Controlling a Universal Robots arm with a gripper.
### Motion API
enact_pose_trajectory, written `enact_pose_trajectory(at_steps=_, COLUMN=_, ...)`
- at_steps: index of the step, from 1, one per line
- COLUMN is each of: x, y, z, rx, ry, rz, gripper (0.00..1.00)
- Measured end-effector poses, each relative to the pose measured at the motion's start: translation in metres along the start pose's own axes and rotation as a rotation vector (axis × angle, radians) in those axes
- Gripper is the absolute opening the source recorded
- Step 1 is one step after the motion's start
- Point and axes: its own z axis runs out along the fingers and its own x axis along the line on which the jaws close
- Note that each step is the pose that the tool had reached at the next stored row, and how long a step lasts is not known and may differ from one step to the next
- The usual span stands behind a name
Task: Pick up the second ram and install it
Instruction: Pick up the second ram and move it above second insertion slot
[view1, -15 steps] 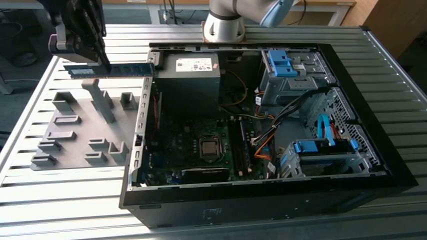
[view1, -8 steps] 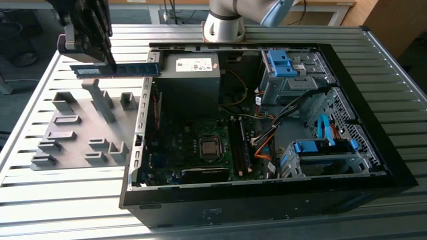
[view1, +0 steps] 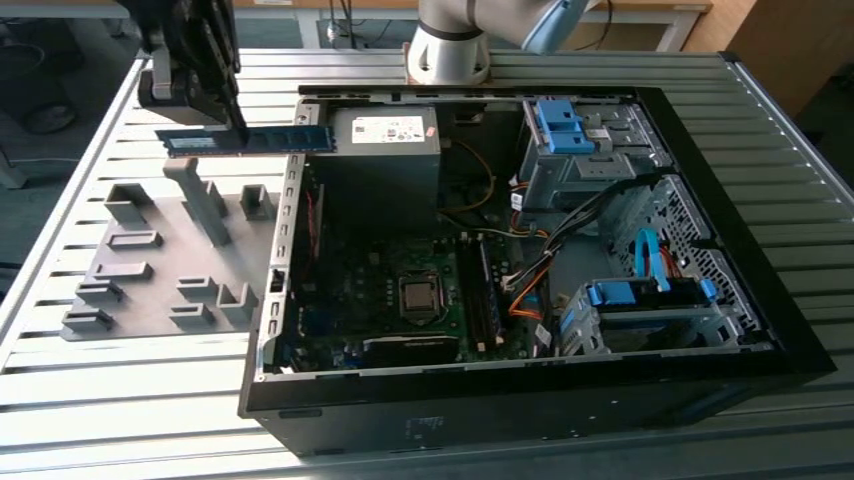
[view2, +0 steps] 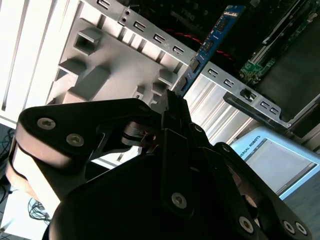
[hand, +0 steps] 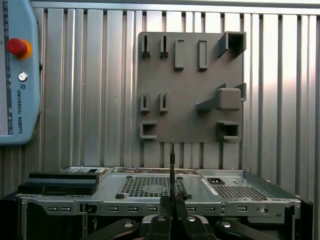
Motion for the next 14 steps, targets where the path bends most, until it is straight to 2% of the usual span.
enact_pose_trajectory(at_steps=10, x=0.0, y=-0.0118, z=0.0, rx=-0.0001, ry=0.0001, rz=0.0, gripper=0.14)
enact_pose_trajectory(at_steps=14, x=0.0, y=-0.0127, z=0.0, rx=0.0, ry=0.0001, rz=0.0, gripper=0.14)
